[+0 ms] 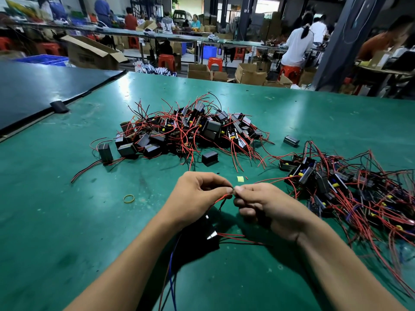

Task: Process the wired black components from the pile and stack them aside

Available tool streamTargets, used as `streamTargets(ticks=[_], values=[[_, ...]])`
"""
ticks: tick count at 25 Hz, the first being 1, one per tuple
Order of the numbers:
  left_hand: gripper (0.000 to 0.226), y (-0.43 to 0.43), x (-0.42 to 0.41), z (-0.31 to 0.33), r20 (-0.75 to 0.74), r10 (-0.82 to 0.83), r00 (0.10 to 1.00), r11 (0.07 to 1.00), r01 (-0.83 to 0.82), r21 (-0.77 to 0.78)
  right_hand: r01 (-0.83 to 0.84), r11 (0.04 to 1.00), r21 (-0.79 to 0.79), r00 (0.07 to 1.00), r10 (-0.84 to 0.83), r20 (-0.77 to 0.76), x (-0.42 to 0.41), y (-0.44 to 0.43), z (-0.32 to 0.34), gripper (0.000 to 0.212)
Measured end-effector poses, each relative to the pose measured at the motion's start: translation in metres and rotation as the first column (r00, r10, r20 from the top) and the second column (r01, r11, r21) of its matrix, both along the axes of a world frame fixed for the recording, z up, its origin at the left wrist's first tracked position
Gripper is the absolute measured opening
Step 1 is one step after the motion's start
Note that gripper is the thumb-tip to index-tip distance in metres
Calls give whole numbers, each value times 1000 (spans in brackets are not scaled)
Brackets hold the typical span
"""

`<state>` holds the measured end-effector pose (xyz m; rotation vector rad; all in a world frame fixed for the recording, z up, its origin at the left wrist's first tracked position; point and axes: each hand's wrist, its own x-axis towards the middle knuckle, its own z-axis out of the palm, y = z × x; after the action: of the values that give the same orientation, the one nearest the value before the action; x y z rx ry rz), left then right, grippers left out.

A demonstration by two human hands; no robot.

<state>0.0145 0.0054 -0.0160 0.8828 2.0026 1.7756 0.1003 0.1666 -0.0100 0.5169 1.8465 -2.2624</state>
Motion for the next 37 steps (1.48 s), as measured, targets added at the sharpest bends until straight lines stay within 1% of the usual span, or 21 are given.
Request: streamTargets(ticks=[2,4,6,8,11,15,16,17,18,19,20,22,24,28,29,30,32,33,34,35,37], values=[[4,0,4,2,-112,4,994,1000,-4,2,1,940,-342,995,32,92,1,6,5,9],[5,0,7,3,-207,17,978,1000,-20,-10,33,871,-490,991,35,128,2,4,7,6],[7,0,7,2,-233,52,971,997,-62,-36,61,962,-267,998,-52,40,2,2,3,8],[6,-2,3,2,-162,92,982,994,-102,-50,143,975,173,975,-109,-193,2,-1,-3,6],[6,-6,-4,1,7,90,996,995,-89,-43,329,730,599,873,7,-488,1,-2,-13,8],[7,-6,-7,0,127,28,992,998,-20,-58,522,425,740,716,254,-651,0,-2,-18,5],[6,-7,-7,0,127,22,992,999,-17,-41,518,438,735,725,230,-649,-1,-4,-18,2],[4,-6,-7,1,113,23,993,1000,-21,-19,474,522,709,772,142,-620,-1,-6,-17,5],[4,-6,-7,0,82,31,996,1000,-31,-1,395,675,623,834,20,-551,-3,-8,-16,10],[5,-5,-6,0,37,43,998,999,-44,5,311,841,442,891,-96,-443,-6,-10,-13,14],[6,-4,-4,0,-6,53,999,999,-53,2,244,942,231,936,-167,-310,-7,-11,-11,16],[7,-2,-3,0,-28,60,998,998,-60,-13,224,975,6,961,-220,-165,-10,-7,-9,12],[10,-4,-4,-1,4,85,996,994,-84,-65,310,950,-44,936,-313,-159,-10,3,-9,6],[12,-12,-12,-5,-92,181,979,938,-200,-283,591,796,-132,774,-605,-184,-8,34,-10,3],[13,-11,-12,-5,-72,156,985,944,-170,-284,656,748,-100,717,-659,-228,-6,38,-8,4],[16,-8,-10,-6,-48,100,994,955,-109,-277,744,667,41,638,-692,-336,-4,41,-8,8],[25,2,-3,-8,-44,-51,998,959,37,-280,846,276,455,529,-533,-660,-2,30,-10,22],[27,7,2,-10,-69,-130,989,950,104,-294,848,100,521,517,-378,-768,-2,14,-8,26],[29,12,7,-12,-123,-194,973,936,146,-321,851,78,519,518,-286,-806,-3,-3,-7,25],[29,16,13,-14,-190,-245,951,918,165,-360,853,125,507,521,-255,-814,-2,-15,-4,22],[31,20,19,-18,-240,-290,926,900,179,-398,871,305,386,458,-216,-862,1,-17,16,14]])
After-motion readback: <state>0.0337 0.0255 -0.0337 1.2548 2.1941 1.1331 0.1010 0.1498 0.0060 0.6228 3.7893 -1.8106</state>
